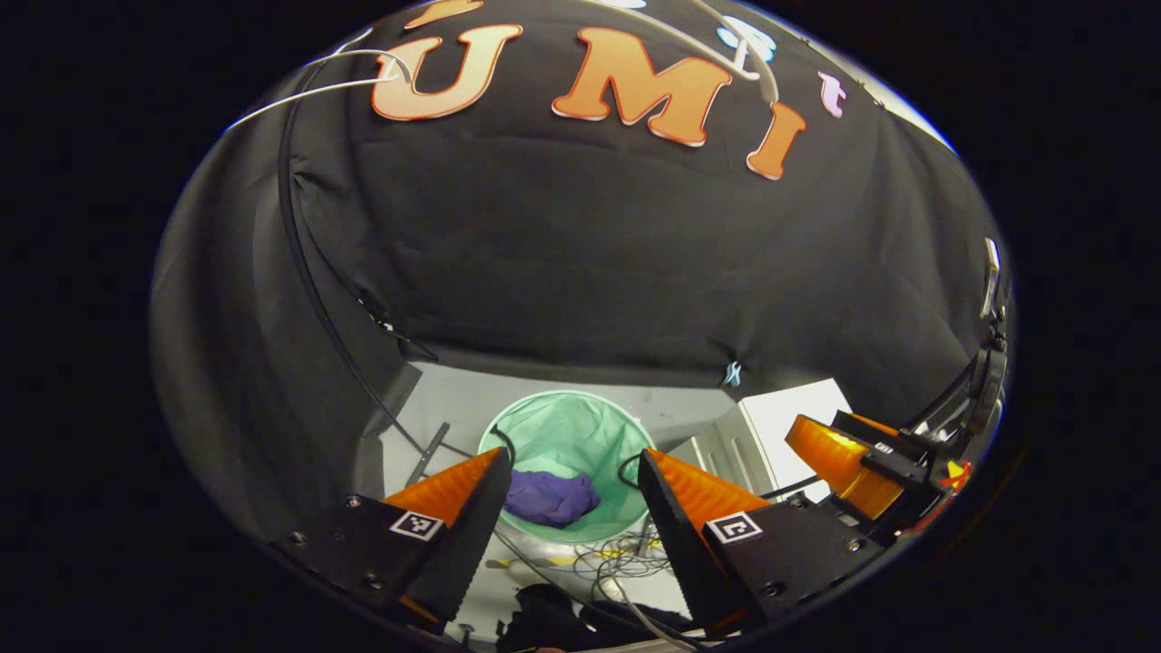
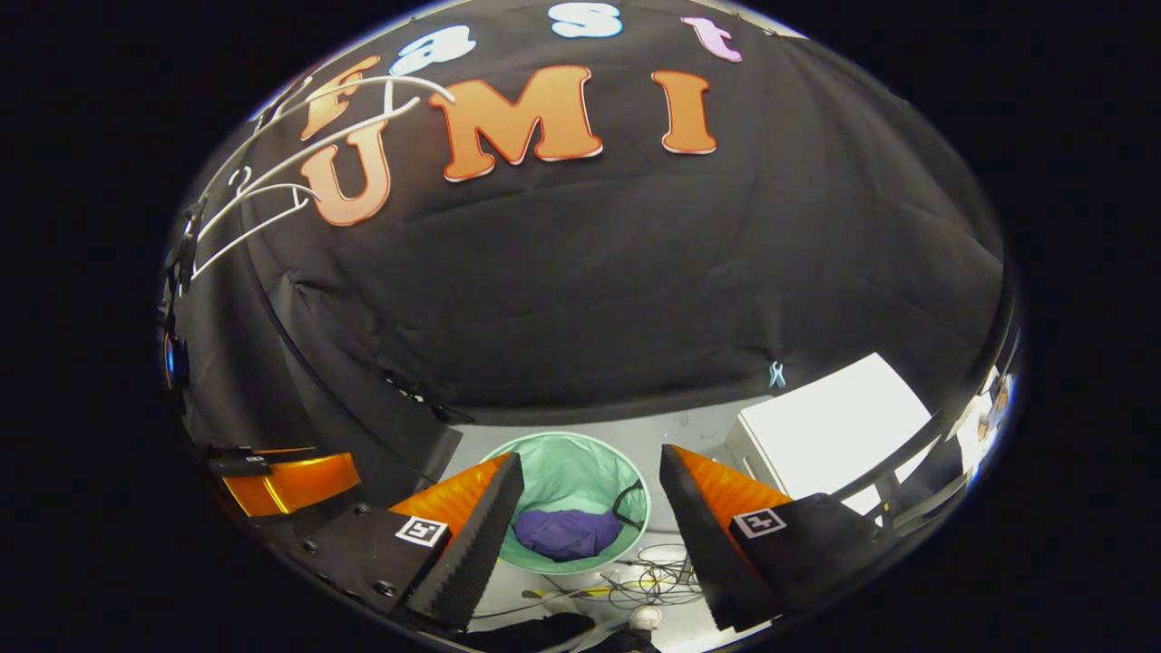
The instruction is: Grasp the clothes on the hanger with both hands and then place them into the laundry hamper below.
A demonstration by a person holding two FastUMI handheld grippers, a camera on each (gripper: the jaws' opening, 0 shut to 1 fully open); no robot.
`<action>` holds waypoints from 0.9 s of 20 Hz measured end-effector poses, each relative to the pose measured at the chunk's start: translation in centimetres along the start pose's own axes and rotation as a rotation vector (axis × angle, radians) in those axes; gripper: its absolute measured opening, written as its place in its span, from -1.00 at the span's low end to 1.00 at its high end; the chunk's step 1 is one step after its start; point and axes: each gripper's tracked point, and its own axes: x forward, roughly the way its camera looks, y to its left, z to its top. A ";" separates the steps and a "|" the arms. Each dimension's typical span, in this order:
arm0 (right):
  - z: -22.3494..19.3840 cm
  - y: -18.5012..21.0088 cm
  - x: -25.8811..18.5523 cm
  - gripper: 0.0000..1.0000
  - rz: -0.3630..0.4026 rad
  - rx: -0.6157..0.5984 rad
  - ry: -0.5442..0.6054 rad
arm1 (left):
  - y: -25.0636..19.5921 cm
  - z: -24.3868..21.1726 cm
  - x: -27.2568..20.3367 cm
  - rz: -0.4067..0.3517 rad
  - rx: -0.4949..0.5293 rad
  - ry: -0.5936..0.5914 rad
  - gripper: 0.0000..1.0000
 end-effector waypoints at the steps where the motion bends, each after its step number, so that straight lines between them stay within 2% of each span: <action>1: 0.8 -0.6 -0.8 0.98 -0.004 -0.032 -0.021 | -0.5 0.6 -0.8 0.000 -0.015 -0.030 0.82; 6: 3.4 -1.3 -5.0 0.98 0.043 -0.074 -0.112 | -2.9 2.4 -4.7 0.025 -0.051 -0.134 0.82; 12: 6.1 -2.7 -8.9 0.98 0.087 -0.124 -0.205 | -4.5 4.2 -9.5 0.110 -0.072 -0.273 0.84; 18: 8.2 -3.1 -13.8 0.98 0.151 -0.149 -0.307 | -5.4 5.9 -13.8 0.155 -0.051 -0.430 0.86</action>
